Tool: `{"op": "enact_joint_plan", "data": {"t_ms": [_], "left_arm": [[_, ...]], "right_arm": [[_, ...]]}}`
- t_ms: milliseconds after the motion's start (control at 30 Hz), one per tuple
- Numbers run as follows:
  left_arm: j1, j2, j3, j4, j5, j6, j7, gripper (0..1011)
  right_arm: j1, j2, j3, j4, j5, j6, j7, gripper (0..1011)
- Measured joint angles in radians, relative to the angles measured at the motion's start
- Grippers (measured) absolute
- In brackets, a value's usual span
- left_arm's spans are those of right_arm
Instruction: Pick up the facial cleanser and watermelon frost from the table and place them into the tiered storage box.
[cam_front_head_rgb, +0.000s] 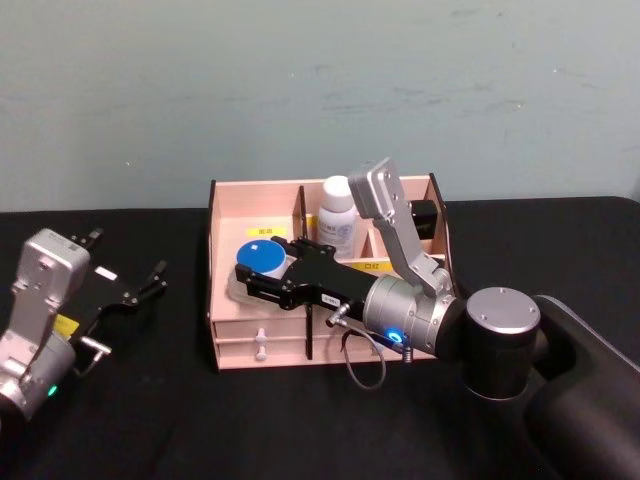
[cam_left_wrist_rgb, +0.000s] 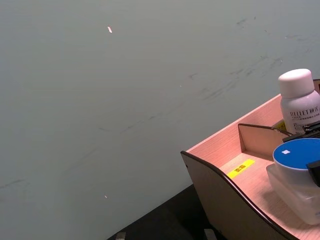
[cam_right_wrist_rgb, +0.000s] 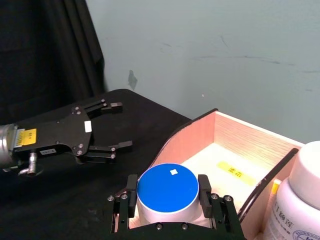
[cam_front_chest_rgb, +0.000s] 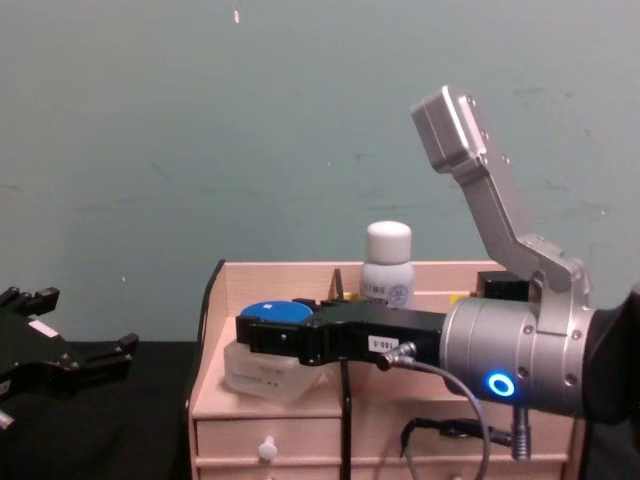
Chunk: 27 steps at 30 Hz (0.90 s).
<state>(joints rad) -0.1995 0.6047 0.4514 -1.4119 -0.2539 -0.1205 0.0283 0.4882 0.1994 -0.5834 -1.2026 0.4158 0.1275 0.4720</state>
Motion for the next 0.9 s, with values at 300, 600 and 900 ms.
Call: {"op": "enact_joint_plan", "data": {"t_ms": [300, 600, 900], "left_arm": [[0.0, 0.0, 0.0, 0.0, 0.0, 0.0, 0.0, 1010], [0.0, 0.0, 0.0, 0.0, 0.0, 0.0, 0.0, 1010], [0.0, 0.0, 0.0, 0.0, 0.0, 0.0, 0.0, 1010]], "right_arm": [[-0.001, 0.0, 0.001, -0.002, -0.004, 0.004, -0.005, 736], [-0.001, 0.0, 0.0, -0.002, -0.002, 0.004, -0.003, 907], [-0.007, 0.003, 0.014, -0.017, 0.006, -0.025, 0.011, 1002]]}}
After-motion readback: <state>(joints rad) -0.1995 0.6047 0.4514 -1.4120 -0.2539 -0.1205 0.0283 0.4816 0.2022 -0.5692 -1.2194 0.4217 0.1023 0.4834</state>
